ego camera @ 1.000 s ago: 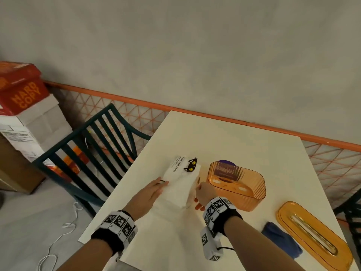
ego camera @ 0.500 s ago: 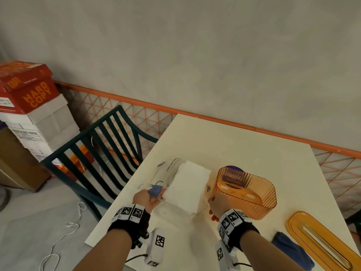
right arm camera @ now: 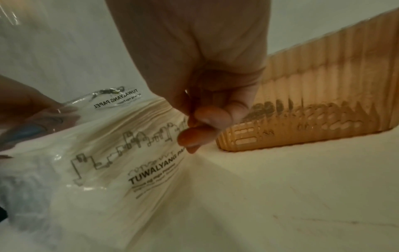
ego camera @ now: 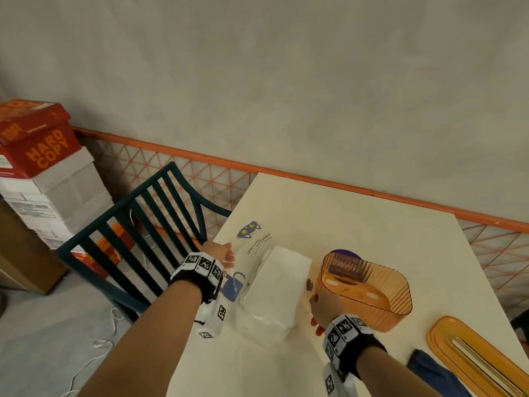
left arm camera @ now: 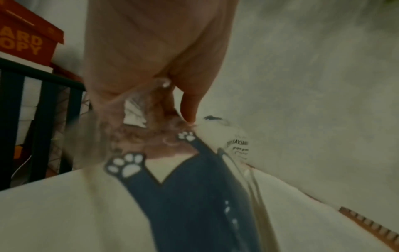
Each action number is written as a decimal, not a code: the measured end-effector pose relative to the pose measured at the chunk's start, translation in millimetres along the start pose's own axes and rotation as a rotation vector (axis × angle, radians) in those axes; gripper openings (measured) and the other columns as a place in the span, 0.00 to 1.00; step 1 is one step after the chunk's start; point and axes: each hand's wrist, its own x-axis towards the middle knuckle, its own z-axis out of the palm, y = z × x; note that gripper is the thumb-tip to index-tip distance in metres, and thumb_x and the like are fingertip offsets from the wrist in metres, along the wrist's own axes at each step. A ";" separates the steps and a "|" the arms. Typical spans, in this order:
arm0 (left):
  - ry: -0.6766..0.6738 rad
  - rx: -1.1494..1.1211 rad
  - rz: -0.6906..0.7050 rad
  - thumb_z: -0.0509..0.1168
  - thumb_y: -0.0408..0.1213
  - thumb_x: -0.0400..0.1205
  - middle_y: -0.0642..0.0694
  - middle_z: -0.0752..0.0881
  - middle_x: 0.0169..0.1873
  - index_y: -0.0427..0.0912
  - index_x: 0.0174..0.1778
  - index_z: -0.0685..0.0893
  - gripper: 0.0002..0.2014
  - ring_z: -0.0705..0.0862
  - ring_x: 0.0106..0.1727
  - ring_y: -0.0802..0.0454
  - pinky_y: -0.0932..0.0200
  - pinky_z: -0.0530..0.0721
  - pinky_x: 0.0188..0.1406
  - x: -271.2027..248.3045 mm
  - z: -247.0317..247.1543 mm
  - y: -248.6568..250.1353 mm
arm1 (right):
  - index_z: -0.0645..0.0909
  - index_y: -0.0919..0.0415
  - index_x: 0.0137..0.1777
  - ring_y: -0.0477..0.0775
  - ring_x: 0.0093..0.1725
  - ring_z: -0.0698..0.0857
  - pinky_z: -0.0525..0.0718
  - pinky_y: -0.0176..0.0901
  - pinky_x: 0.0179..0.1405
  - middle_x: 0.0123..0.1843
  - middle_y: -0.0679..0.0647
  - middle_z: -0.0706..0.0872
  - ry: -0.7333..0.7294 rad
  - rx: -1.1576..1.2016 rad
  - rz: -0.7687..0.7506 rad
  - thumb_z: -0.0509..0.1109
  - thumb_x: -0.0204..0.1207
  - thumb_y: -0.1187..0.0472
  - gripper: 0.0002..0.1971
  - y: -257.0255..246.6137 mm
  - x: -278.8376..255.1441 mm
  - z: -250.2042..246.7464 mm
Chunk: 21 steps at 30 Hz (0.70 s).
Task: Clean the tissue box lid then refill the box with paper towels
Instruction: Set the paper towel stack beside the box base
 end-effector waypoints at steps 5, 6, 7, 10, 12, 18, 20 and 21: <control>0.129 0.046 -0.028 0.52 0.28 0.85 0.42 0.77 0.11 0.36 0.18 0.74 0.25 0.75 0.07 0.49 0.60 0.70 0.20 40.4 -3.7 -14.2 | 0.76 0.64 0.54 0.48 0.24 0.80 0.80 0.36 0.24 0.41 0.58 0.89 -0.004 0.032 0.049 0.51 0.84 0.58 0.14 11.4 -1.1 0.6; 0.093 0.122 -0.010 0.53 0.28 0.85 0.40 0.81 0.11 0.36 0.17 0.75 0.26 0.80 0.11 0.49 0.58 0.77 0.22 47.1 -5.6 -18.4 | 0.76 0.65 0.54 0.47 0.21 0.79 0.79 0.35 0.20 0.36 0.56 0.88 -0.009 0.056 0.059 0.51 0.84 0.58 0.14 12.6 -2.9 0.2; 0.036 0.233 0.005 0.54 0.28 0.85 0.35 0.88 0.22 0.35 0.21 0.77 0.23 0.89 0.26 0.48 0.55 0.85 0.31 51.8 -6.7 -22.3 | 0.76 0.66 0.55 0.47 0.20 0.78 0.77 0.35 0.17 0.32 0.55 0.86 -0.018 0.080 0.070 0.51 0.84 0.58 0.14 12.7 -4.2 -0.3; 0.095 0.527 0.121 0.54 0.32 0.86 0.28 0.80 0.65 0.28 0.47 0.81 0.13 0.79 0.67 0.35 0.49 0.78 0.67 47.1 -3.6 -24.5 | 0.74 0.66 0.59 0.47 0.19 0.78 0.72 0.33 0.14 0.29 0.53 0.84 -0.049 0.126 0.081 0.51 0.85 0.58 0.14 9.0 -8.6 -3.4; 0.219 0.737 0.322 0.50 0.35 0.87 0.30 0.78 0.66 0.32 0.66 0.73 0.16 0.78 0.66 0.32 0.44 0.79 0.63 32.3 3.4 -17.3 | 0.72 0.61 0.54 0.48 0.19 0.77 0.68 0.31 0.12 0.29 0.53 0.83 -0.058 0.158 0.071 0.50 0.85 0.58 0.10 5.5 -10.7 -5.1; 0.323 1.413 0.957 0.59 0.27 0.78 0.44 0.70 0.74 0.53 0.72 0.74 0.26 0.67 0.75 0.41 0.37 0.66 0.71 6.9 13.7 -26.1 | 0.69 0.61 0.50 0.49 0.19 0.76 0.67 0.29 0.10 0.30 0.54 0.82 -0.041 0.237 0.082 0.50 0.85 0.57 0.10 0.1 -14.0 -5.9; 0.323 1.465 0.868 0.60 0.30 0.79 0.45 0.65 0.77 0.53 0.72 0.73 0.25 0.61 0.78 0.42 0.35 0.62 0.75 7.7 7.8 -29.9 | 0.69 0.61 0.51 0.49 0.19 0.77 0.67 0.30 0.10 0.31 0.54 0.82 -0.038 0.237 0.070 0.50 0.85 0.58 0.09 -0.1 -15.9 -6.4; 0.339 1.448 0.811 0.58 0.31 0.80 0.45 0.63 0.77 0.53 0.73 0.71 0.25 0.61 0.78 0.42 0.36 0.61 0.75 7.8 4.8 -30.8 | 0.70 0.61 0.52 0.49 0.19 0.77 0.67 0.30 0.10 0.32 0.54 0.82 -0.035 0.234 0.060 0.50 0.85 0.58 0.09 0.1 -17.0 -6.8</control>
